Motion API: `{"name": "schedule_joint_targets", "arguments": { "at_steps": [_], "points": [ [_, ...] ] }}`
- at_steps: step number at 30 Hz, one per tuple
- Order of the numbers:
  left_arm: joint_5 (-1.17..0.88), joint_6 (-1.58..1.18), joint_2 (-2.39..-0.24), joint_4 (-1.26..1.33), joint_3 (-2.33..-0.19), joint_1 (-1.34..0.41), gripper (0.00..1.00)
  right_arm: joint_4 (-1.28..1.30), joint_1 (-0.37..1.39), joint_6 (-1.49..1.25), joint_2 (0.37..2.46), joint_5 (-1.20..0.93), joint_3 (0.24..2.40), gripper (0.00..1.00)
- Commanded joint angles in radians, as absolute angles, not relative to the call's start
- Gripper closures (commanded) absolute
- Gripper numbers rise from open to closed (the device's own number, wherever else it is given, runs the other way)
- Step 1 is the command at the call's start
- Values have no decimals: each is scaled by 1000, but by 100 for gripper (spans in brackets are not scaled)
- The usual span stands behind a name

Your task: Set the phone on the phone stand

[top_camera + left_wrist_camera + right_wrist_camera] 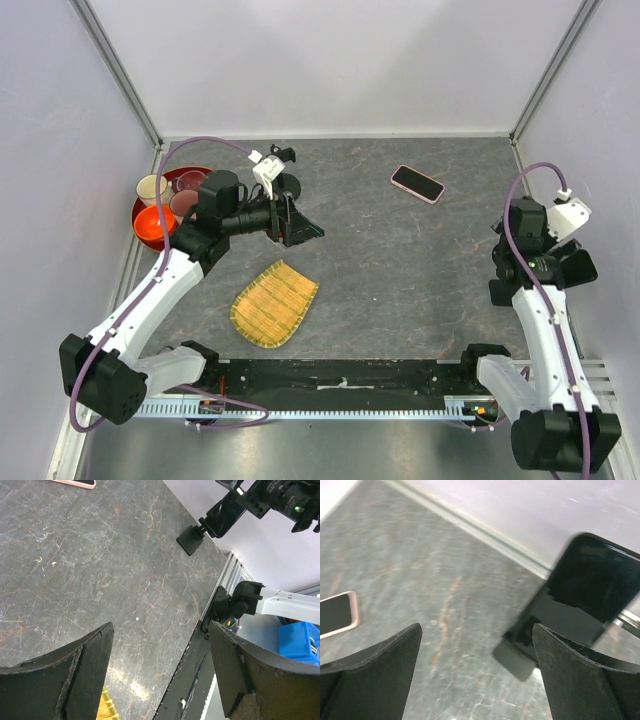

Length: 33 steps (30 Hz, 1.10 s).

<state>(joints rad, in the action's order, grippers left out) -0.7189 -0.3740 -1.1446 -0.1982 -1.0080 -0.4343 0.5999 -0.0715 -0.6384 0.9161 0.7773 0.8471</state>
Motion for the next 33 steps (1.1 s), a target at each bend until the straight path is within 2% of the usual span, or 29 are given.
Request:
{"name": "schedule_joint_targets", "arguments": {
  "at_steps": [1,6,10,14,22,25,29,33],
  "points": [
    [-750,-359,-1124,-163,-1014,-439,17,407,-40,-425,859,502,824,2],
    [-736,-350,-1129,-167,-1015,-439,17,304,-9,-347,900,252,816,2],
    [-724,-339,-1126,-184,-1022,-439,17,242,21,-322,1047,-41,824,2],
    [-704,-328,-1123,-193,-1023,-439,17,109,98,-353,1159,-242,825,2],
    [-552,-304,-1057,-215,-1014,-439,18,-60,317,-434,1460,-206,948,2],
    [-372,-299,-1017,-221,-999,-437,20,-124,385,-468,1581,-175,1031,2],
    [-185,-298,-979,-221,-962,-434,19,-210,406,-541,1710,-164,1185,2],
    [-121,-275,-986,-204,-942,-426,18,-187,405,-535,1848,-143,1363,2]
  ]
}}
